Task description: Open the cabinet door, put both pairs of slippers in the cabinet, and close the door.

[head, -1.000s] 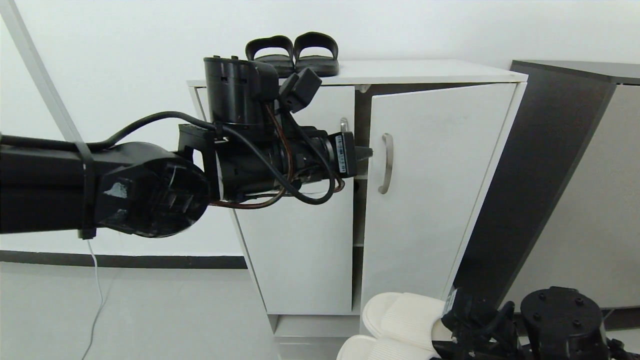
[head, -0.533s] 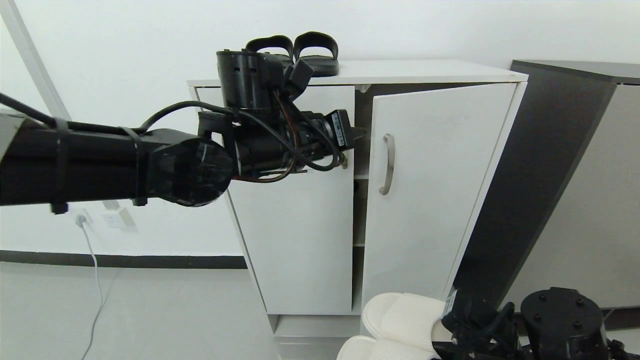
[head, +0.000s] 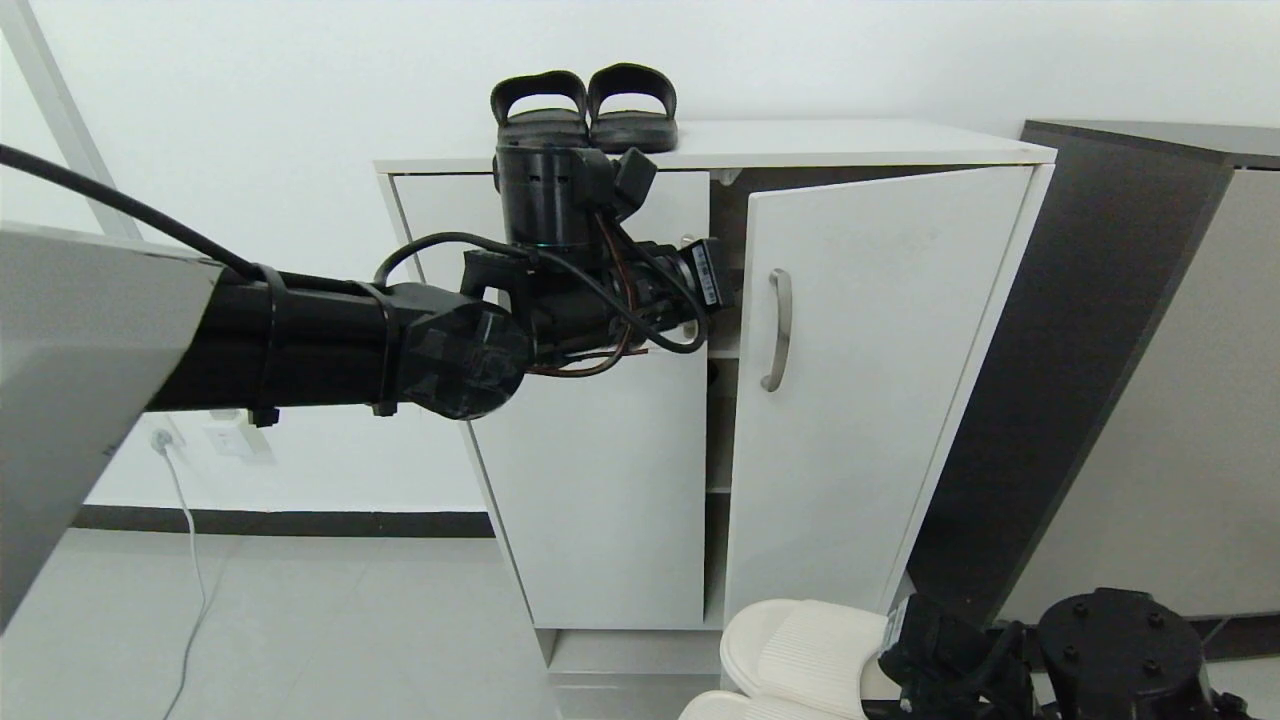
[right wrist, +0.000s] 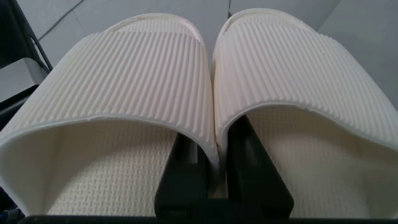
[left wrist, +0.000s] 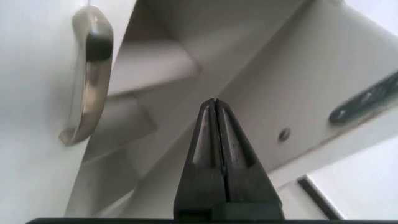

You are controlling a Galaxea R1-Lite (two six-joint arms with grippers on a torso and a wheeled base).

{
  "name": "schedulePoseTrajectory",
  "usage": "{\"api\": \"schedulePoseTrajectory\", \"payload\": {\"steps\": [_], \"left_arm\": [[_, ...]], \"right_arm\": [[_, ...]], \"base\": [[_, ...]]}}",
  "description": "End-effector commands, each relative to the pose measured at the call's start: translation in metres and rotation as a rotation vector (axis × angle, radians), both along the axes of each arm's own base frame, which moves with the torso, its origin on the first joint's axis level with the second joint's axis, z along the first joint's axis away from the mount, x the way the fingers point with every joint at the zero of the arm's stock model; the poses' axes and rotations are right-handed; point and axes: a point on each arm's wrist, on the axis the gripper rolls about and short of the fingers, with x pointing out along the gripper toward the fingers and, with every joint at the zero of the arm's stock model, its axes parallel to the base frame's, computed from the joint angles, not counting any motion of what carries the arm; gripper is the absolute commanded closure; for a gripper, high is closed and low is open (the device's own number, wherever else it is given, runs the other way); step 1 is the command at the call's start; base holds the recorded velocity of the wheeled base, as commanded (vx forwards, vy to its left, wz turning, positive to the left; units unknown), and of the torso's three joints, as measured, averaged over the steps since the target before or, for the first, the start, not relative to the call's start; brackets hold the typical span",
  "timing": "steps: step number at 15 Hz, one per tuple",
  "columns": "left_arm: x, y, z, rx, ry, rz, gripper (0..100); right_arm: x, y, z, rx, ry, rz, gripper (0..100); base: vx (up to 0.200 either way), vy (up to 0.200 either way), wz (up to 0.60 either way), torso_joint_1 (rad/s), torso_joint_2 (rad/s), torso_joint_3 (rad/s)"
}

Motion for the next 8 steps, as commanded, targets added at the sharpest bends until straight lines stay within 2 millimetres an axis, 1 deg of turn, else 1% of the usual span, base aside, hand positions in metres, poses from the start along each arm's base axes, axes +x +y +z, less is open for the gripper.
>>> {"api": "schedulePoseTrajectory", "payload": {"steps": [1, 3, 4, 5, 6, 8], "left_arm": [[0.001, -0.001, -0.003, -0.028, 0.000, 0.005, 100], [0.000, -0.003, -0.008, -0.038, -0.018, -0.002, 100], [-0.006, -0.007, -0.012, -0.037, -0.021, -0.017, 100], [-0.016, -0.014, -0.015, -0.039, -0.028, -0.045, 100], [-0.026, -0.018, -0.015, -0.048, -0.050, -0.074, 100], [-0.031, -0.022, -0.017, -0.067, -0.081, -0.091, 100]], "right_arm": [[-0.002, 0.002, -0.001, -0.002, 0.002, 0.014, 100], [-0.002, 0.003, -0.002, -0.008, 0.007, 0.017, 100], [-0.002, 0.003, -0.004, -0.014, 0.012, 0.017, 100], [-0.002, 0.003, -0.005, -0.017, 0.014, 0.017, 100], [-0.002, 0.003, -0.006, -0.021, 0.017, 0.017, 100], [-0.002, 0.004, -0.007, -0.023, 0.019, 0.017, 100]], "base": [[-0.200, 0.000, 0.00, 0.012, 0.00, 0.002], [-0.200, 0.000, 0.00, 0.000, 0.00, -0.005], [-0.200, 0.000, 0.00, 0.007, 0.00, 0.007], [-0.200, 0.000, 0.00, -0.002, 0.00, 0.002], [0.000, 0.000, 0.00, 0.000, 0.00, 0.000], [0.000, 0.000, 0.00, 0.000, 0.00, 0.000]]}}
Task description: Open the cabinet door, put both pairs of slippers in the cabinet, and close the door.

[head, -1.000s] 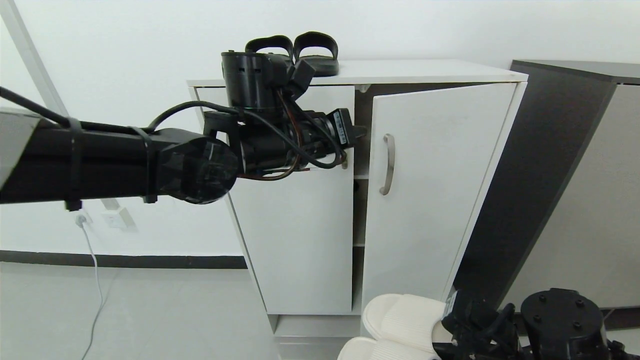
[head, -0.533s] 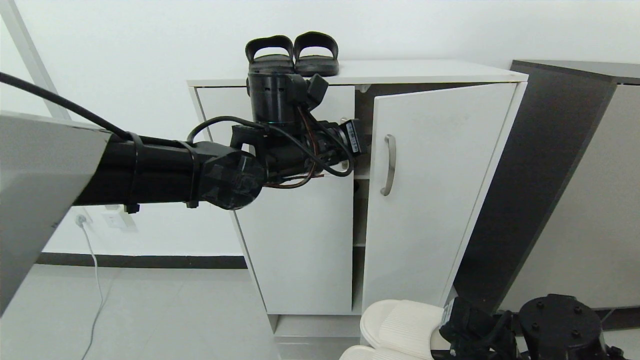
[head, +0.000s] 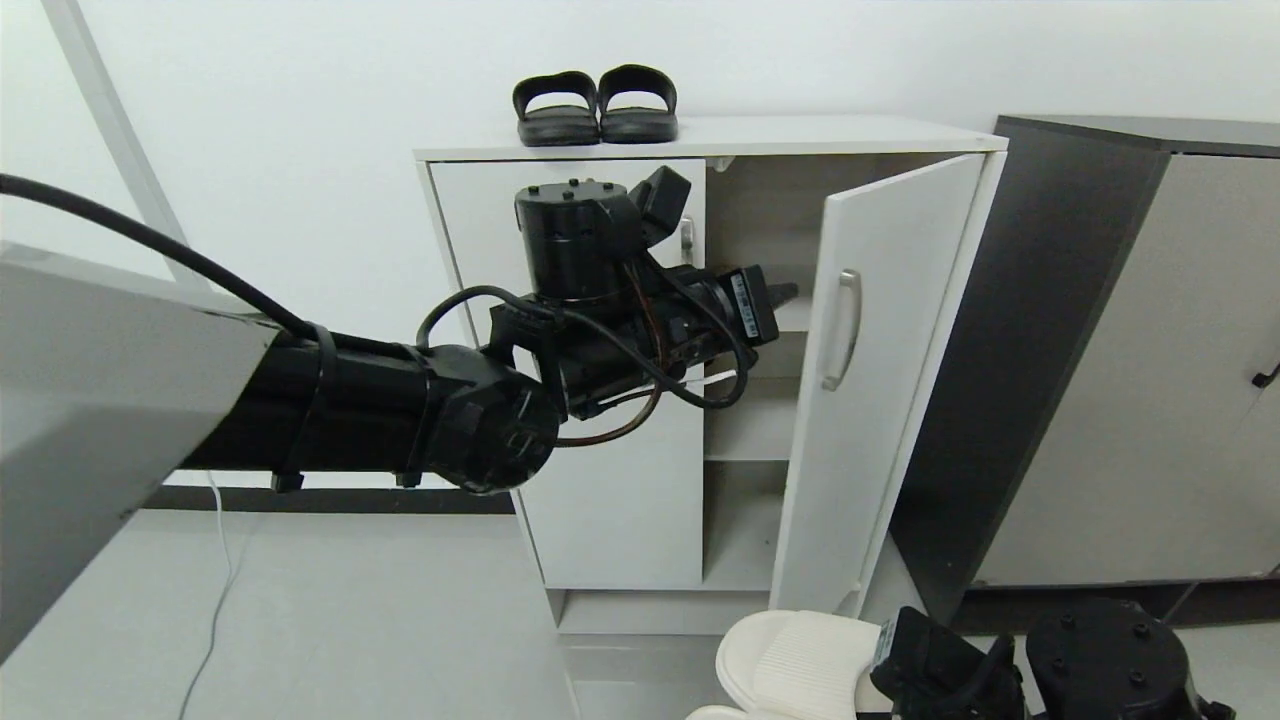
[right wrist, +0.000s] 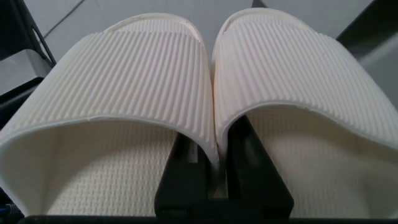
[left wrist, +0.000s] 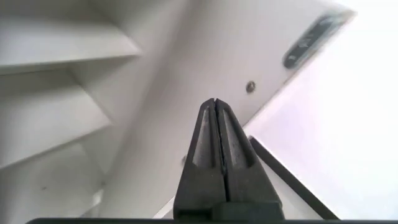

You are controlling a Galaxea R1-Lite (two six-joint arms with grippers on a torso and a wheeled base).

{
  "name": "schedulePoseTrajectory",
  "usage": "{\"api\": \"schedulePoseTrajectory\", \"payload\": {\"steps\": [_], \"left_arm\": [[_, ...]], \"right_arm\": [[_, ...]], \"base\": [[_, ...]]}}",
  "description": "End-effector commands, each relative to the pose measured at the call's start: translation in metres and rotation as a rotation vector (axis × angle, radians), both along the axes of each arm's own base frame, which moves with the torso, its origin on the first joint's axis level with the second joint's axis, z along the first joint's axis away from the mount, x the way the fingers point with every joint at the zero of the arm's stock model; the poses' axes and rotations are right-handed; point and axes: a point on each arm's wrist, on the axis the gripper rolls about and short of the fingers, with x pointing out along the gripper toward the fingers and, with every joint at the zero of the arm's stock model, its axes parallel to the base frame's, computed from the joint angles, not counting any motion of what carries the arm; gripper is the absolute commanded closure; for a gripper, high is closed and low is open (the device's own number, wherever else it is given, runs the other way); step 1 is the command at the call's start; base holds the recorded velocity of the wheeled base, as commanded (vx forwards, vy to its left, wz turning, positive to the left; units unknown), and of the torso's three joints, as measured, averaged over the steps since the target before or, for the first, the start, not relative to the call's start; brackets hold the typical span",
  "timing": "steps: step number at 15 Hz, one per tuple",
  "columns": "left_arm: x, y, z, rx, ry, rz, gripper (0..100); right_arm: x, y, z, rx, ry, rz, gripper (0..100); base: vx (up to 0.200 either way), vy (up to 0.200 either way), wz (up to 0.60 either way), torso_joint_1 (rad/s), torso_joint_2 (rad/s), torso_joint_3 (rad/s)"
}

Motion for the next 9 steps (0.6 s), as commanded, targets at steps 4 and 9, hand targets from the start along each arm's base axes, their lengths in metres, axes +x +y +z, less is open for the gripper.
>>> {"api": "schedulePoseTrajectory", "payload": {"steps": [4, 9], "left_arm": [[-0.001, 0.007, -0.004, 0.005, 0.008, 0.017, 100], [-0.029, 0.060, 0.029, -0.002, -0.033, 0.117, 100]], "right_arm": [[0.001, 0.002, -0.001, 0.000, 0.008, -0.004, 100], [0.041, 0.016, 0.009, 0.091, 0.013, -0.228, 100]], "base": [[0.000, 0.000, 0.00, 0.000, 0.00, 0.000], [0.000, 0.000, 0.00, 0.000, 0.00, 0.000]]}}
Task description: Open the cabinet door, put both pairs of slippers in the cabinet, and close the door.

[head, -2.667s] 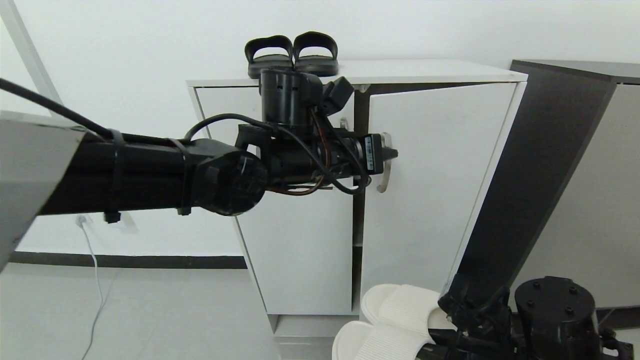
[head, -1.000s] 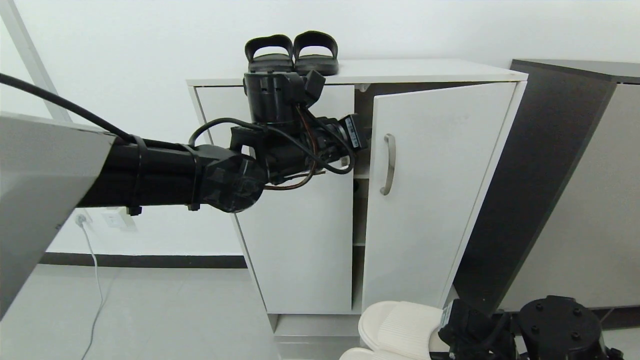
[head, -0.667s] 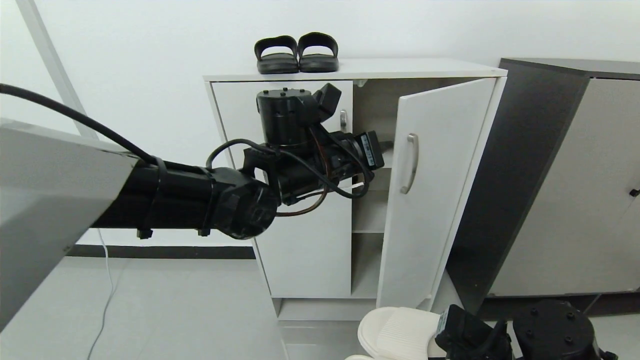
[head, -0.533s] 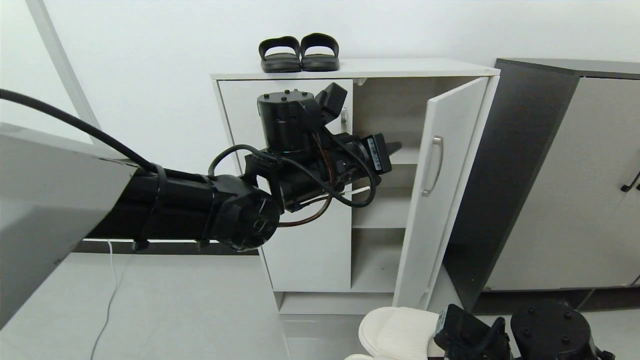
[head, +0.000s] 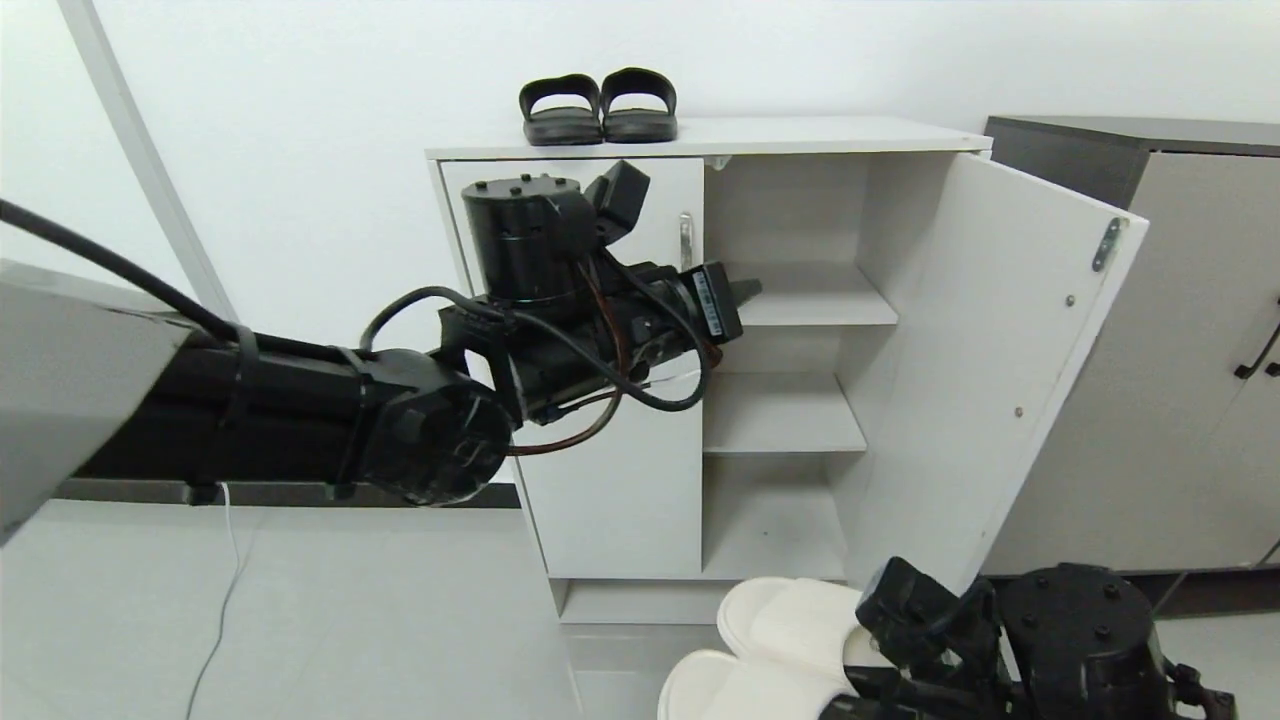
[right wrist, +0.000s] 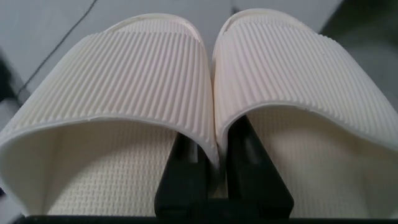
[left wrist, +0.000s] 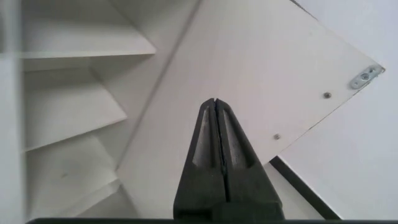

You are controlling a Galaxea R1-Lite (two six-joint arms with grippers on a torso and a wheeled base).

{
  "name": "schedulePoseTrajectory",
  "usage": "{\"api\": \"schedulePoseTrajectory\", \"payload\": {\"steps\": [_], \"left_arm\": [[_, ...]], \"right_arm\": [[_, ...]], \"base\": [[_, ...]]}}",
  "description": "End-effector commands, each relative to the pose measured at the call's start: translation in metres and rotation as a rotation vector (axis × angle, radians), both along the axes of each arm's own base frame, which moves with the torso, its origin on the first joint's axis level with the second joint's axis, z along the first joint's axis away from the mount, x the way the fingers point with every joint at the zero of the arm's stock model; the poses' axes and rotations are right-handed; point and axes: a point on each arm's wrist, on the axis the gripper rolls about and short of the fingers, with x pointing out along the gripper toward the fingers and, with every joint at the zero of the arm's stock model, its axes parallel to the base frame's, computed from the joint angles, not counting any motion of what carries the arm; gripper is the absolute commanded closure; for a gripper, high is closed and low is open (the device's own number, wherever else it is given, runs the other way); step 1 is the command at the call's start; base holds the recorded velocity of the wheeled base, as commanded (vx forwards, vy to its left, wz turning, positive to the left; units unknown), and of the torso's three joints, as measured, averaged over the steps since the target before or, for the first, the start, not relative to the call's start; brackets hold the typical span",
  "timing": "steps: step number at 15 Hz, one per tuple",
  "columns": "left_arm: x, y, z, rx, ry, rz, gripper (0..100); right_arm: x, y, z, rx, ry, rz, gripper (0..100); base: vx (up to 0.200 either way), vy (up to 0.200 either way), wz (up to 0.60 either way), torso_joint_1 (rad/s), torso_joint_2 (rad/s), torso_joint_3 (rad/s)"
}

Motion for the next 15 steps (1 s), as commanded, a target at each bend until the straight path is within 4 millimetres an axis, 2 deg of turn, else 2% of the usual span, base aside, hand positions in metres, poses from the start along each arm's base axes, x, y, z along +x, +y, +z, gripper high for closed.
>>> {"api": "schedulePoseTrajectory", "payload": {"steps": [1, 2, 3, 4, 5, 8, 10, 12, 13, 15], "left_arm": [[-0.038, 0.050, 0.031, 0.015, -0.032, 0.060, 100], [-0.052, 0.063, 0.038, 0.029, -0.036, 0.073, 100], [-0.082, 0.087, 0.049, 0.052, -0.034, 0.101, 100], [-0.096, 0.096, 0.052, 0.060, -0.029, 0.120, 100], [-0.132, 0.120, 0.056, 0.112, 0.005, 0.221, 100], [-0.198, 0.189, 0.035, 0.276, 0.022, 0.601, 100], [-0.242, 0.214, 0.022, 0.248, -0.015, 0.722, 100], [-0.288, 0.230, -0.003, 0.250, -0.026, 0.872, 100], [-0.317, 0.236, -0.034, 0.261, -0.015, 1.000, 100], [-0.336, 0.236, -0.080, 0.296, -0.031, 1.088, 100]], "right_arm": [[0.036, 0.012, 0.000, 0.032, -0.009, -0.213, 100], [0.046, 0.014, 0.001, 0.039, -0.027, -0.273, 100], [0.063, 0.016, 0.001, 0.052, -0.043, -0.352, 100], [0.068, 0.017, 0.001, 0.063, -0.046, -0.380, 100], [0.079, 0.020, 0.008, 0.108, -0.061, -0.466, 100], [0.095, 0.025, 0.014, 0.129, -0.112, -0.590, 100], [0.095, 0.026, 0.015, 0.127, -0.119, -0.596, 100], [0.095, 0.026, 0.014, 0.119, -0.123, -0.605, 100], [0.096, 0.026, 0.013, 0.118, -0.122, -0.606, 100], [0.095, 0.027, 0.011, 0.111, -0.118, -0.605, 100]], "base": [[0.000, 0.000, 0.00, 0.000, 0.00, 0.000], [0.000, 0.000, 0.00, 0.000, 0.00, 0.000], [0.000, 0.000, 0.00, 0.000, 0.00, 0.000], [0.000, 0.000, 0.00, 0.000, 0.00, 0.000], [0.000, 0.000, 0.00, 0.000, 0.00, 0.000], [0.000, 0.000, 0.00, 0.000, 0.00, 0.000], [0.000, 0.000, 0.00, 0.000, 0.00, 0.000], [0.000, 0.000, 0.00, 0.000, 0.00, 0.000], [0.000, 0.000, 0.00, 0.000, 0.00, 0.000], [0.000, 0.000, 0.00, 0.000, 0.00, 0.000]]}}
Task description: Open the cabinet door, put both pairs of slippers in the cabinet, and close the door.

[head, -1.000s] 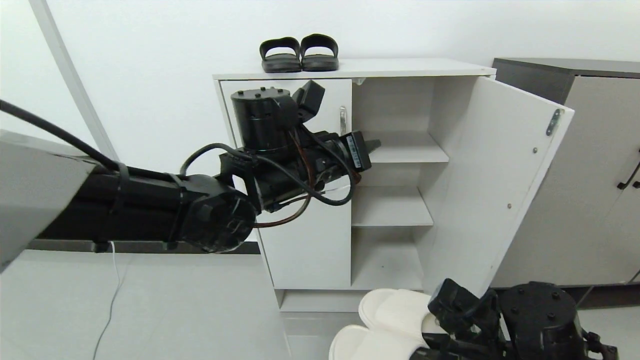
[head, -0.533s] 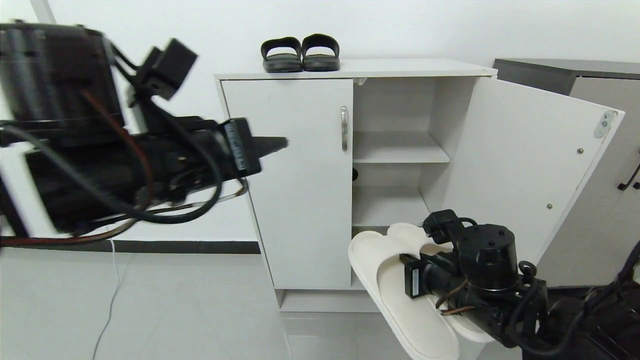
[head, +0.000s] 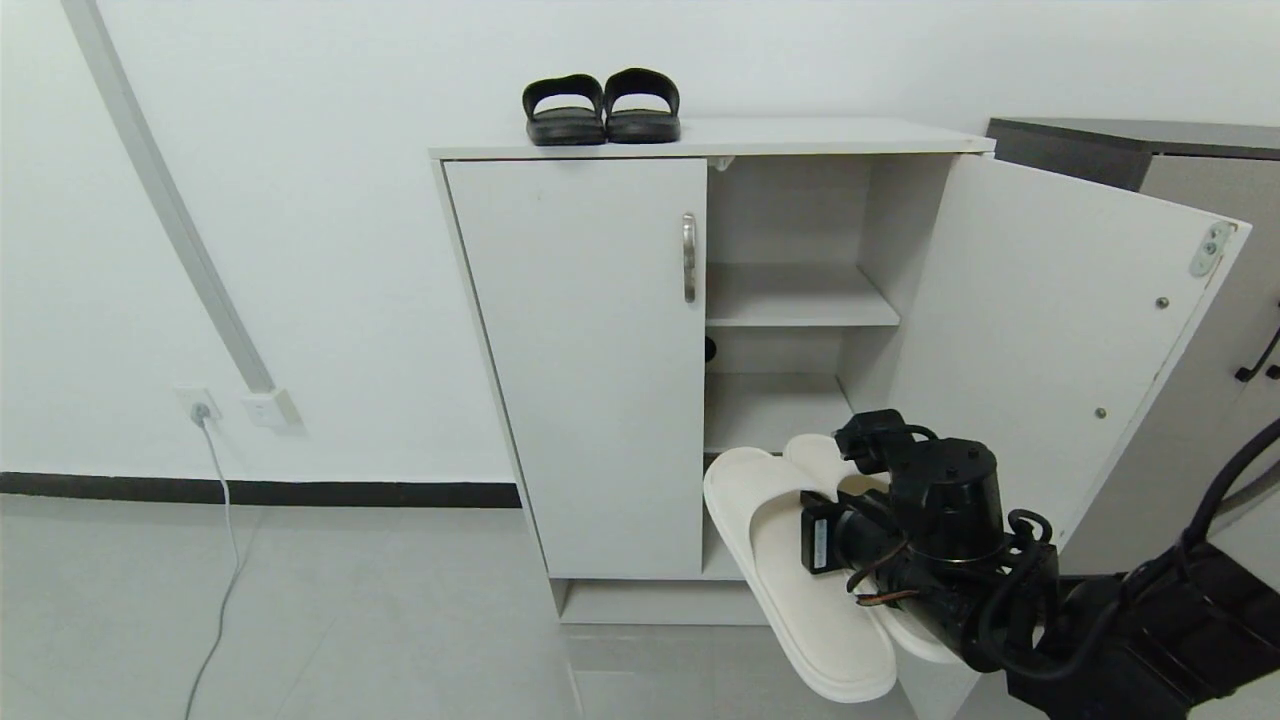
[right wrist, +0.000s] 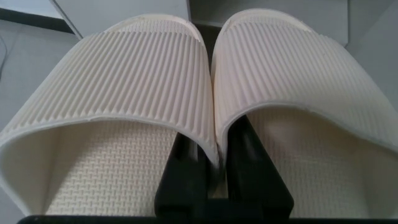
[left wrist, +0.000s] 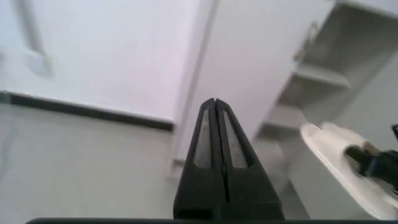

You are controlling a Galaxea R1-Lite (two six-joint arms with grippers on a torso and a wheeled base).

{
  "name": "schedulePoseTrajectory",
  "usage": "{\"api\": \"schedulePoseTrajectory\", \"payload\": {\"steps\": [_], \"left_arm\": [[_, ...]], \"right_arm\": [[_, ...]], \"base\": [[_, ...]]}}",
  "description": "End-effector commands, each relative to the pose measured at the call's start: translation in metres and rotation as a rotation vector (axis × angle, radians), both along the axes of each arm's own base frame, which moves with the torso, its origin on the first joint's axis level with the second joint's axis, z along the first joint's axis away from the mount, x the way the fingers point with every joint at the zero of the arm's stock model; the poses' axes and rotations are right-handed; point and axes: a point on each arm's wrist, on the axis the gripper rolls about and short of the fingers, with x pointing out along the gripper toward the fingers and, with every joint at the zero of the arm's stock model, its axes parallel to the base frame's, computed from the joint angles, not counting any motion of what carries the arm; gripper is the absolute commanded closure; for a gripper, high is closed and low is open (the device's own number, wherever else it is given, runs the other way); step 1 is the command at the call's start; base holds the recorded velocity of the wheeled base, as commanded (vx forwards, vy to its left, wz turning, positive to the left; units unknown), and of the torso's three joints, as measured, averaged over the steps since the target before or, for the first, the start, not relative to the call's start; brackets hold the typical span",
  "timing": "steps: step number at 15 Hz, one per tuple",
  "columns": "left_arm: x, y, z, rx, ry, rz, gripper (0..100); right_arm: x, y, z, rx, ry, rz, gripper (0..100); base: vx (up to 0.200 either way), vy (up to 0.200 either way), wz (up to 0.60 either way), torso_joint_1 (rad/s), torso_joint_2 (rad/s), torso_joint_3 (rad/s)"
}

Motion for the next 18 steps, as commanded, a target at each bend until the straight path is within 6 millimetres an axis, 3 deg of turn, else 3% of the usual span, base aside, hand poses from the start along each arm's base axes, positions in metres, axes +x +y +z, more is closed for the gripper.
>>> {"api": "schedulePoseTrajectory", "payload": {"steps": [1, 4, 6, 7, 9, 14, 18], "left_arm": [[-0.056, 0.005, -0.089, 0.055, -0.049, 0.251, 100], [-0.052, 0.004, -0.139, 0.088, 0.002, 0.262, 100], [-0.050, 0.004, -0.155, 0.133, -0.021, 0.204, 100], [-0.048, 0.002, -0.160, 0.179, -0.043, 0.090, 100], [-0.047, -0.001, -0.163, 0.213, -0.056, -0.062, 100], [-0.047, -0.001, -0.162, 0.166, -0.055, -0.039, 100], [-0.047, -0.001, -0.163, 0.171, -0.053, -0.035, 100]], "right_arm": [[-0.002, 0.002, -0.002, -0.006, 0.004, 0.007, 100], [-0.003, 0.003, -0.002, -0.008, 0.006, 0.013, 100], [-0.004, 0.004, -0.002, -0.009, 0.006, 0.018, 100], [-0.006, 0.005, -0.003, -0.013, 0.006, 0.024, 100], [-0.010, 0.006, -0.005, -0.030, 0.010, 0.038, 100], [-0.005, 0.016, -0.005, -0.036, -0.012, 0.013, 100], [0.035, 0.045, -0.001, -0.037, -0.085, -0.167, 100]], "base": [[0.000, 0.000, 0.00, 0.000, 0.00, 0.000], [0.000, 0.000, 0.00, 0.000, 0.00, 0.000], [0.000, 0.000, 0.00, 0.000, 0.00, 0.000], [0.000, 0.000, 0.00, 0.000, 0.00, 0.000], [0.000, 0.000, 0.00, 0.000, 0.00, 0.000], [0.000, 0.000, 0.00, 0.000, 0.00, 0.000], [0.000, 0.000, 0.00, 0.000, 0.00, 0.000]]}}
